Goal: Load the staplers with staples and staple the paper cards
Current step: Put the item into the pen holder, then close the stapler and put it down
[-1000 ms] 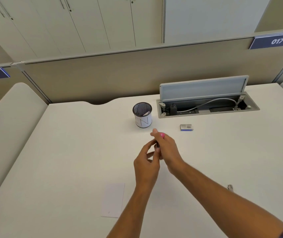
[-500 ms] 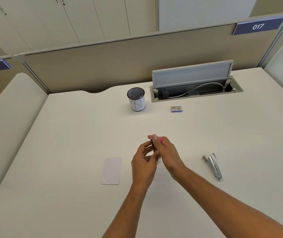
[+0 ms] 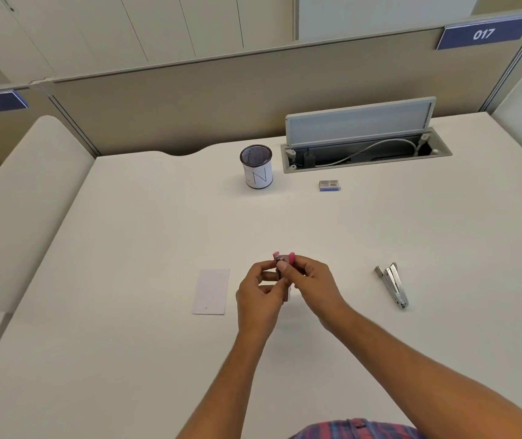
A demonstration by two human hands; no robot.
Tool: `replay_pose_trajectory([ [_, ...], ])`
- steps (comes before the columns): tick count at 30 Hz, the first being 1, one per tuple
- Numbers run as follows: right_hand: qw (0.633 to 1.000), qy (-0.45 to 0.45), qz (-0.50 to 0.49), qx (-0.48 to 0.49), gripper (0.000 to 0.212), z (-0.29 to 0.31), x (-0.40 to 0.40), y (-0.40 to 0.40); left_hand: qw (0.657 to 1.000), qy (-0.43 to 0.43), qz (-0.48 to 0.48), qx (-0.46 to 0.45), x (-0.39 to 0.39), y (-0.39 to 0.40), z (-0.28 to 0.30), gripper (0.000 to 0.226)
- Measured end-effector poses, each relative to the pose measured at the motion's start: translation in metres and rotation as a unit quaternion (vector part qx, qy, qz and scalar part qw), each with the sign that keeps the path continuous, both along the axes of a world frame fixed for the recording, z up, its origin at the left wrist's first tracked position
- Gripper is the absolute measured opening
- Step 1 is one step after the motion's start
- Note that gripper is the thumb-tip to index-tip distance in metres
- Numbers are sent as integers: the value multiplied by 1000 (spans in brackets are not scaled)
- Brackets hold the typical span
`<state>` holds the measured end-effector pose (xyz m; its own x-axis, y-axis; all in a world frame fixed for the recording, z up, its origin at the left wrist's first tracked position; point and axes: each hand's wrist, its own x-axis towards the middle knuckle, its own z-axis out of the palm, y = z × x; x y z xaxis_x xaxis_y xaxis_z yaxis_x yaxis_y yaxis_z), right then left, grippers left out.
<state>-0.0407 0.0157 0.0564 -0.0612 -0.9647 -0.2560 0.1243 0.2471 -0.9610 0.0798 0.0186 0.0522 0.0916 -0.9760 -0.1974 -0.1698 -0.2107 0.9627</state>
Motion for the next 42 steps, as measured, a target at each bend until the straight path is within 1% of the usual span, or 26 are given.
replay_pose_trajectory([
  [3,1000,20,13,-15,18,1,1,2,1000,-2,4,10,4,1,-4,24],
  [7,1000,20,14,-11,15,-3,0,2,1000,-15,5,11,8,1,-8,26],
  [11,999,42,-22,-7,7,-8,-4,3,1000,-17,-1,17,8,0,-11,24],
  [15,995,78,-66,15,10,-19,-14,3,999,-22,-24,31,0,-3,-20,24],
  [17,990,117,-73,25,10,-28,-21,1,998,-29,-45,43,-8,-5,-26,27],
  [19,984,156,-78,37,13,-36,-30,-1,996,-44,-62,49,-17,-8,-32,28],
  [22,975,198,-86,55,19,-46,-41,-2,992,-81,-78,50,-32,-11,-40,20],
  [25,969,220,-90,70,28,-57,-50,-2,989,-114,-85,47,-44,-12,-45,10],
  [27,966,227,-95,80,31,-63,-56,-1,985,-133,-92,55,-51,-13,-48,8],
  [29,964,230,-95,89,28,-64,-61,-1,982,-149,-98,59,-56,-14,-51,8],
  [31,962,242,-88,90,29,-65,-64,-2,980,-164,-97,54,-60,-16,-52,8],
  [35,956,268,-77,91,46,-64,-67,-5,978,-176,-89,66,-63,-18,-55,14],
  [38,943,313,-66,94,57,-60,-64,-6,976,-178,-94,80,-62,-18,-57,18],
  [40,934,339,-56,100,61,-57,-62,-6,975,-181,-95,80,-62,-17,-58,20],
  [42,922,368,-43,115,59,-55,-62,-7,976,-184,-91,79,-62,-17,-59,21],
])
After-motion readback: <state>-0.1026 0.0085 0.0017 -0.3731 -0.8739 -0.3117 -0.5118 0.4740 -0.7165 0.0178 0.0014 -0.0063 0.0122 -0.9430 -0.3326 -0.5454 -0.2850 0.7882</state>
